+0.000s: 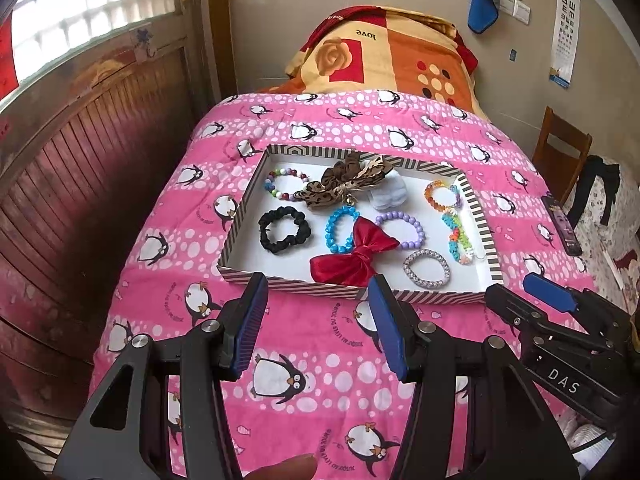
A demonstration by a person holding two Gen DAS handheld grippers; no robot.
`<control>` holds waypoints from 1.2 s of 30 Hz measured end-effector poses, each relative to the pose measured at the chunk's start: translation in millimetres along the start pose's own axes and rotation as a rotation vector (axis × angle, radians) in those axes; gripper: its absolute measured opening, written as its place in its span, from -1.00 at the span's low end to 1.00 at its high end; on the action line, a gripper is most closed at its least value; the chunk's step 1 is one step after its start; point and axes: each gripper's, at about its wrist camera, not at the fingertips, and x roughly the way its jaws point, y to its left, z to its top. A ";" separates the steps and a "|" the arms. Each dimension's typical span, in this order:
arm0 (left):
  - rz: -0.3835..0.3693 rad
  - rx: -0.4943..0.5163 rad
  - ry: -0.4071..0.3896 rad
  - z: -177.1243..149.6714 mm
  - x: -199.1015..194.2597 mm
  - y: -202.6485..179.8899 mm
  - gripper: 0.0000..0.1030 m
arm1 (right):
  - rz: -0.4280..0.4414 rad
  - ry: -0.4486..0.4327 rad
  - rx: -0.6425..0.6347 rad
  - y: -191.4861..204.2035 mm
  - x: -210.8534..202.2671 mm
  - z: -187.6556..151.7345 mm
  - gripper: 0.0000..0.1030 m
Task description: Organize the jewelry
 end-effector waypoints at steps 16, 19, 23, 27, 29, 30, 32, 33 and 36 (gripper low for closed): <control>0.006 0.004 -0.003 0.9 1.1 -1.3 0.01 | 0.005 0.014 -0.005 -1.0 5.2 -0.1 0.12; 0.005 0.005 -0.001 1.0 1.5 -0.8 0.01 | 0.004 0.014 -0.006 -0.8 6.2 -0.3 0.12; 0.003 0.004 0.002 0.6 2.8 -0.4 0.01 | 0.006 0.018 -0.006 -0.4 7.7 -0.6 0.12; 0.004 0.003 0.003 0.2 3.9 -0.3 0.01 | 0.008 0.024 -0.010 0.5 10.8 -0.5 0.12; 0.003 0.003 0.006 0.3 4.4 -0.3 0.01 | 0.009 0.024 -0.010 0.7 11.9 -0.5 0.12; 0.004 0.004 0.004 0.4 4.1 -0.3 0.01 | 0.008 0.024 -0.010 1.2 11.9 -0.7 0.12; 0.003 0.003 0.006 0.3 4.4 -0.4 0.01 | 0.008 0.024 -0.009 1.1 11.9 -0.7 0.12; 0.002 0.003 0.006 0.5 4.7 -0.3 0.01 | 0.007 0.026 -0.009 0.7 12.7 -0.7 0.12; 0.002 0.002 0.009 -1.2 7.9 0.4 0.01 | 0.007 0.029 -0.007 -0.4 14.5 -0.6 0.13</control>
